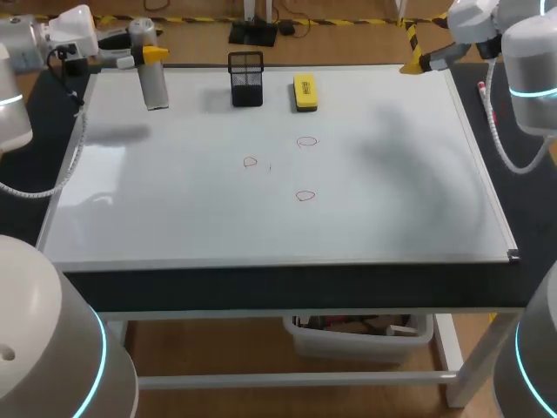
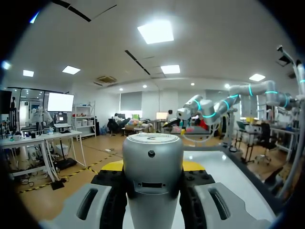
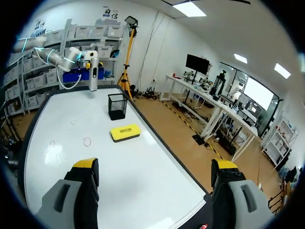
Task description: Pick up the inspection probe, press it on each red-marked spot on the whiteboard one by one, put down the probe, pick up the eraser, and wipe off all the red marks.
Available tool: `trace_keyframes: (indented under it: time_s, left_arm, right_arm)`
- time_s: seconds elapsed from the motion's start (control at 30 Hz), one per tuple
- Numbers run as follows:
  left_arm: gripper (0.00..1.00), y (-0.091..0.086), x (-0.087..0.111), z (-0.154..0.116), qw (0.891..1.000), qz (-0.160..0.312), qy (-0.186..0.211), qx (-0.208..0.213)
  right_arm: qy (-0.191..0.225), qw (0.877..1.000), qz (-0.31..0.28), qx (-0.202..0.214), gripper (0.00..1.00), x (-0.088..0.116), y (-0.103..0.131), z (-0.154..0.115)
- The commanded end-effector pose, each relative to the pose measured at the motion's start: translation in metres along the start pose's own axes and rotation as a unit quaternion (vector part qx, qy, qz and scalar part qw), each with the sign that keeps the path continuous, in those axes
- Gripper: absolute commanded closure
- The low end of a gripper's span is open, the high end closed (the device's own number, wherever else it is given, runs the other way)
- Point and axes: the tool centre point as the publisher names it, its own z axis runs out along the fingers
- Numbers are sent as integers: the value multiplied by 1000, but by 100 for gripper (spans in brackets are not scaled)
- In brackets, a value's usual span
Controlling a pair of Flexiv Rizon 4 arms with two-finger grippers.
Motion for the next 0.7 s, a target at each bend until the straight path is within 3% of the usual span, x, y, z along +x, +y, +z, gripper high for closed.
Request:
trace_keyframes:
  time_s: [0.03,0.37,0.7]
  left_arm:
    - [100,-1,2,0,1000,1,-2,0]
    - [100,-1,2,0,1000,1,-2,0]
    - [100,-1,2,0,1000,1,-2,0]
  right_arm:
    - [88,994,-12,61,0,-14,2,15]
    - [156,980,-55,114,0,-25,2,44]
    - [210,954,-109,182,0,-33,1,69]
